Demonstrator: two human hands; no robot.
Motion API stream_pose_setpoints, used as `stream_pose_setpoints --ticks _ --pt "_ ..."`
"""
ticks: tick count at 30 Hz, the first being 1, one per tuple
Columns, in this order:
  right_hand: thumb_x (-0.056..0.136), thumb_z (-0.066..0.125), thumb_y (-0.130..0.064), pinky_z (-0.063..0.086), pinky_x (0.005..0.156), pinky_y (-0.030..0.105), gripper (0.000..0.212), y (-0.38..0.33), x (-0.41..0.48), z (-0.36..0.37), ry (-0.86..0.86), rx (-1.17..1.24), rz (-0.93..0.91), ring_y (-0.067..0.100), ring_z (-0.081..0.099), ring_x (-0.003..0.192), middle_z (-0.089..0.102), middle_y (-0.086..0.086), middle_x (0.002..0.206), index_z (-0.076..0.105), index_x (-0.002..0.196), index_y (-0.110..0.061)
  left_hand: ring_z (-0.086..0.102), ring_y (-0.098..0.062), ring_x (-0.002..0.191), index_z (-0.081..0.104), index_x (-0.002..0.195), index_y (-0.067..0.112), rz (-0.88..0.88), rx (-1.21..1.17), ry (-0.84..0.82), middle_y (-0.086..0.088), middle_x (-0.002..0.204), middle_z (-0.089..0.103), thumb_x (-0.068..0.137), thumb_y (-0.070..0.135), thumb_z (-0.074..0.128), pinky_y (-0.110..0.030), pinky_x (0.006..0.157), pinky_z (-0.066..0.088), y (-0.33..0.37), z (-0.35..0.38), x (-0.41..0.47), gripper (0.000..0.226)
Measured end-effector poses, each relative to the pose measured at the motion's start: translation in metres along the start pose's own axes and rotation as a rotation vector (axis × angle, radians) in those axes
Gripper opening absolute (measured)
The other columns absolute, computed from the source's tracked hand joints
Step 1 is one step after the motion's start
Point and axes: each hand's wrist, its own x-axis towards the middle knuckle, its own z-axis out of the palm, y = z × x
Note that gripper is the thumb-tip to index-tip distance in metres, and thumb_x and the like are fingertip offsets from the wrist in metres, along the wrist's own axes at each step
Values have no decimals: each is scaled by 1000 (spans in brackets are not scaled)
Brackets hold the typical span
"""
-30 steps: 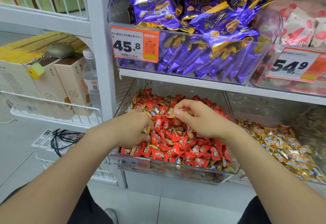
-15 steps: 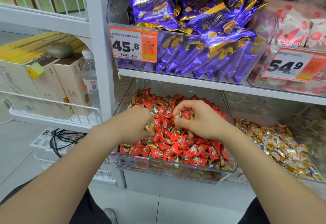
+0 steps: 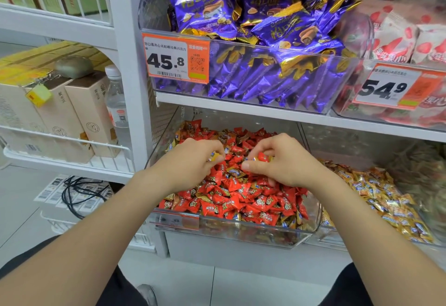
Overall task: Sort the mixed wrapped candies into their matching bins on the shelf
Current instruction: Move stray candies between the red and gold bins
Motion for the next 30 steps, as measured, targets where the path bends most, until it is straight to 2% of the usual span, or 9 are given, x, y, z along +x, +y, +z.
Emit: stream_pose_setpoints --ticks 2,5,9,14,17,20,23,27,30 --pt "77 88 -56 57 92 31 33 1 -2 -4 34 -32 7 11 77 79 76 -11 76 75 94 -31 62 -18 62 67 92 33 13 -21 -11 5 70 65 108 41 50 -40 71 55 2 0 2 25" --pt "68 92 -60 48 86 33 58 1 -3 -1 55 -129 8 13 59 111 64 -13 115 62 114 -43 50 -22 52 52 72 16 -24 -62 15 2 57 52 102 62 49 -37 59 43 7 2 8 55" --pt "68 91 -43 48 74 35 59 1 -4 0 71 -141 18 11 55 101 62 -4 102 51 111 -45 46 -24 51 40 60 13 -72 -74 114 -3 52 39 87 89 39 -39 58 42 16 4 15 81" --pt "85 76 -26 40 57 13 27 2 -2 -3 41 -171 -30 2 62 65 70 -8 91 67 109 -35 55 -22 57 49 64 16 -54 -79 100 2 57 53 106 51 45 -38 62 48 20 8 26 55" --pt "91 69 -29 47 61 22 40 3 -5 -5 41 -96 -19 7 64 72 67 -4 96 56 128 -34 69 -19 93 74 101 33 -5 6 6 6 100 75 102 42 61 -43 85 57 17 16 32 16" --pt "89 67 -28 43 53 23 49 4 -9 -10 72 -36 -20 8 54 55 62 0 75 46 132 -37 66 -19 110 72 117 41 16 120 -76 12 117 71 98 47 66 -38 83 54 26 18 36 21" --pt "91 61 -23 48 54 25 26 5 -10 -14 76 -82 -18 7 56 52 70 -6 78 65 114 -35 63 -20 111 71 119 35 -10 255 -163 9 113 65 92 53 73 -32 67 40 33 21 41 32" --pt "96 49 -10 41 47 20 36 5 -12 -16 20 -85 -62 11 47 44 66 -6 59 76 98 -34 63 -24 115 69 122 34 -3 273 -220 5 121 67 85 53 79 -41 79 53 29 22 45 43" --pt "101 47 -11 34 49 16 37 4 -14 -16 8 -119 -103 9 40 43 45 -9 45 77 99 -33 66 -23 106 72 112 35 -5 267 -190 6 114 68 91 44 76 -47 84 58 29 23 44 23"
